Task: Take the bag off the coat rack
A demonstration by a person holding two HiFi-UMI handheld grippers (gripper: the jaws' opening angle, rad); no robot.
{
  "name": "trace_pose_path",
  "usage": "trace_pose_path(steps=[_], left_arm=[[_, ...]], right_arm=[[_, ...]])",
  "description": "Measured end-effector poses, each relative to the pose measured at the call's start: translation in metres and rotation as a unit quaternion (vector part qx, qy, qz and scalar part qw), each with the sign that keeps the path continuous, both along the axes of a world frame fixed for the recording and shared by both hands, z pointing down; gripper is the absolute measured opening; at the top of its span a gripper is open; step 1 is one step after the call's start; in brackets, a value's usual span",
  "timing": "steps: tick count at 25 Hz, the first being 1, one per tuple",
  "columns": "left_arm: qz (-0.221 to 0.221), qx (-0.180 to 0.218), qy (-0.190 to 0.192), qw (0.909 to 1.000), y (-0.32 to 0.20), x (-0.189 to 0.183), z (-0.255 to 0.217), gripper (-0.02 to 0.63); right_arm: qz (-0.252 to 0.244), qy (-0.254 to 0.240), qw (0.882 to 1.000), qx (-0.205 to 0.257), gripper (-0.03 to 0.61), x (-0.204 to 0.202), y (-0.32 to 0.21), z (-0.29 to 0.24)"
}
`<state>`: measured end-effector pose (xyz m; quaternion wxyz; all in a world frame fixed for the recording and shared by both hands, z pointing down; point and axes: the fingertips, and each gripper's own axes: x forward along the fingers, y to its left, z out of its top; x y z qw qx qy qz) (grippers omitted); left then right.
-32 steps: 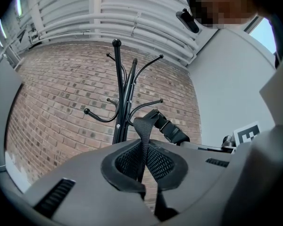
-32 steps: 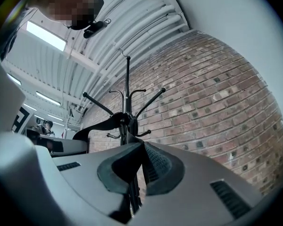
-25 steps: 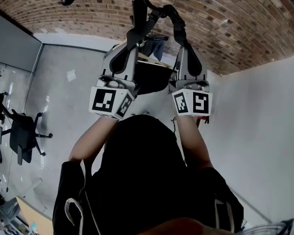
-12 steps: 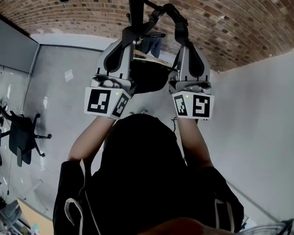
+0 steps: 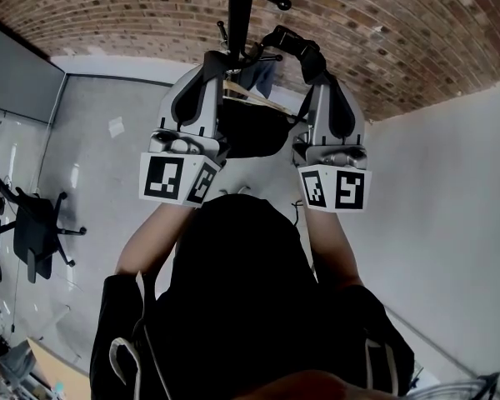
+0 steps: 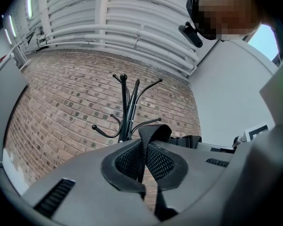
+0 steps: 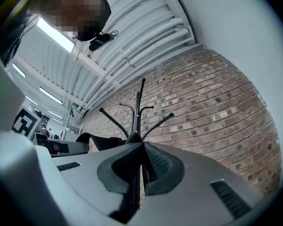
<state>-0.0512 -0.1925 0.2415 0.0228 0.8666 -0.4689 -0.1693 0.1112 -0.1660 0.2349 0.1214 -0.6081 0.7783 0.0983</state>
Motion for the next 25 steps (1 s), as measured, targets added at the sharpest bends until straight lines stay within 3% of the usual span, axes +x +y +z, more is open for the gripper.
trace_pose_path(steps=[12,25], left_arm=[[-0.001,-0.025,-0.011,0.9996,0.003,-0.011,0.018,0.023],[-0.022,-0.057,0.01,0.9981,-0.004,-0.046,0.039,0.023]], right_arm=[[0.01,0.004,1.0,-0.023,0.023,0.004,0.011,0.021],[0.034,-0.005,0.999,-0.042,0.023,0.01,0.013,0.038]])
